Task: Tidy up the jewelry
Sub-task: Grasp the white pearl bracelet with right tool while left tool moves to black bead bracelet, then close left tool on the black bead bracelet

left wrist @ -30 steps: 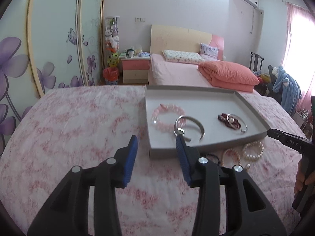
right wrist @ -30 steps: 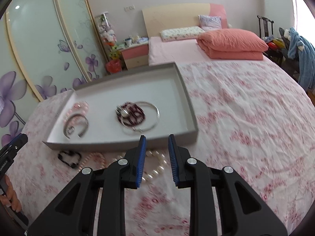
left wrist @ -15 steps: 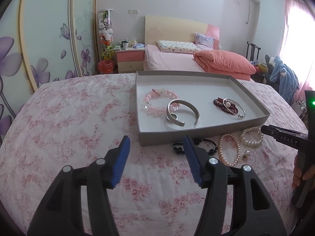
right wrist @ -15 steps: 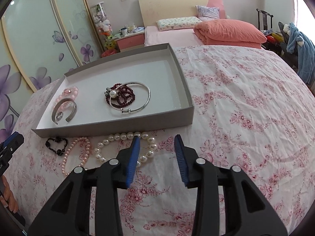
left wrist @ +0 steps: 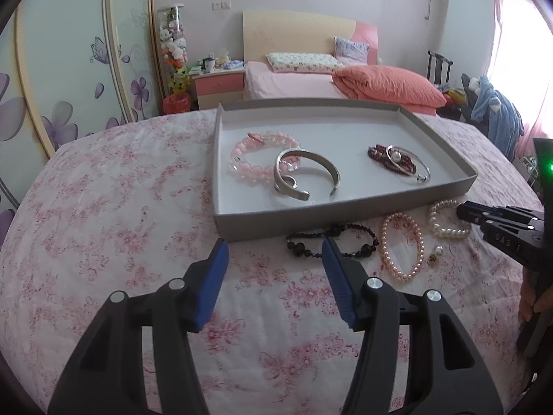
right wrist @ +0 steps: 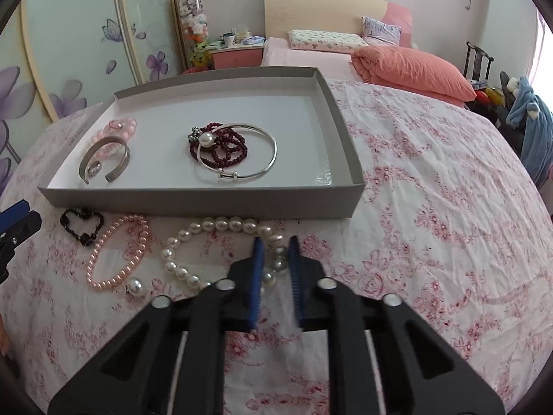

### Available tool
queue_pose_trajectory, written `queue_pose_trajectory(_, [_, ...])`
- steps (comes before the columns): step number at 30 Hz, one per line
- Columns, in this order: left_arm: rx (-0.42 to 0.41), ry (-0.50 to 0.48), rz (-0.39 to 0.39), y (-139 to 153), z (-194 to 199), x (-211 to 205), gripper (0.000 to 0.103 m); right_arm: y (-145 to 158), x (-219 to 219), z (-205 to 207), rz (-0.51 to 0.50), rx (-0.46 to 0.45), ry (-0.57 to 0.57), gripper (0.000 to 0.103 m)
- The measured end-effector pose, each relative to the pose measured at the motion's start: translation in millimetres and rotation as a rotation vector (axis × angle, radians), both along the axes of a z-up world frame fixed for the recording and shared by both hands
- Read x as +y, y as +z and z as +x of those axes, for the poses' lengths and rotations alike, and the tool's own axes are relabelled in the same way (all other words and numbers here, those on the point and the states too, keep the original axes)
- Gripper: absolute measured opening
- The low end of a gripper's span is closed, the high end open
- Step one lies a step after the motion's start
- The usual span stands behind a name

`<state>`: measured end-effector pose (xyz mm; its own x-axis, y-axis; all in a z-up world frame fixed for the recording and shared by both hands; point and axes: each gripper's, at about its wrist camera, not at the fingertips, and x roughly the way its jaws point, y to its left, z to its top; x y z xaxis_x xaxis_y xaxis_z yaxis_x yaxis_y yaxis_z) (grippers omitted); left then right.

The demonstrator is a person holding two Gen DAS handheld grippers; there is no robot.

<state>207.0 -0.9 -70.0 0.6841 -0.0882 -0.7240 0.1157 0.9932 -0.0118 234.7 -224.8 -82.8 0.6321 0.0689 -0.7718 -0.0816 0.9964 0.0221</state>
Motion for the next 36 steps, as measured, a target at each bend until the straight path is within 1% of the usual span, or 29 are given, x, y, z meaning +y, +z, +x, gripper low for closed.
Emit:
queue_pose_trajectory(3, [0.029,-0.009,0.007,-5,6,-7,0.055,0,-12,0,0.014,0.002,-0.033,0.011])
queue_pose_trajectory(5, [0.044,-0.011,0.010,-8,9,-12,0.052,0,-15,-1,0.027,0.003,-0.038,0.011])
queue_pose_trajectory(7, [0.062,-0.013,0.010,-13,14,-18,0.046,0,-15,-1,0.026,0.003,-0.037,0.011])
queue_pose_trajectory(8, [0.071,-0.007,0.010,-15,18,-20,0.046,0,-15,0,0.022,0.003,-0.036,0.011])
queue_pose_trajectory(11, [0.098,0.012,0.004,-21,27,-22,0.036,0,-15,0,0.029,0.004,-0.036,0.011])
queue_pose_trajectory(12, [0.098,0.016,0.006,-22,27,-22,0.030,0,-15,0,0.032,0.004,-0.036,0.011])
queue_pose_trajectory(13, [0.098,0.024,0.030,-22,27,-23,0.024,0,-15,-1,0.033,0.004,-0.036,0.011])
queue_pose_trajectory(14, [0.094,0.023,0.048,-22,27,-25,0.022,0,-16,0,0.034,0.004,-0.035,0.011])
queue_pose_trajectory(16, [0.096,0.010,0.061,-20,24,-22,0.019,0,-16,0,0.033,0.004,-0.036,0.011])
queue_pose_trajectory(18, [0.094,0.011,0.082,-20,19,-15,0.019,0,-16,0,0.033,0.004,-0.036,0.011])
queue_pose_trajectory(20, [0.093,0.029,0.087,-20,16,-4,0.019,0,-16,0,0.034,0.006,-0.036,0.011])
queue_pose_trajectory(25, [0.104,0.054,0.046,-19,11,17,0.021,0,-16,0,0.034,0.006,-0.036,0.011])
queue_pose_trajectory(28, [0.101,0.050,0.032,-19,9,18,0.027,0,-17,0,0.032,0.006,-0.036,0.011])
queue_pose_trajectory(30, [0.099,0.045,0.031,-20,7,16,0.028,0,-17,1,0.031,0.006,-0.036,0.011])
queue_pose_trajectory(36, [0.091,0.045,0.033,-22,8,10,0.029,0,-17,1,0.032,0.007,-0.036,0.011])
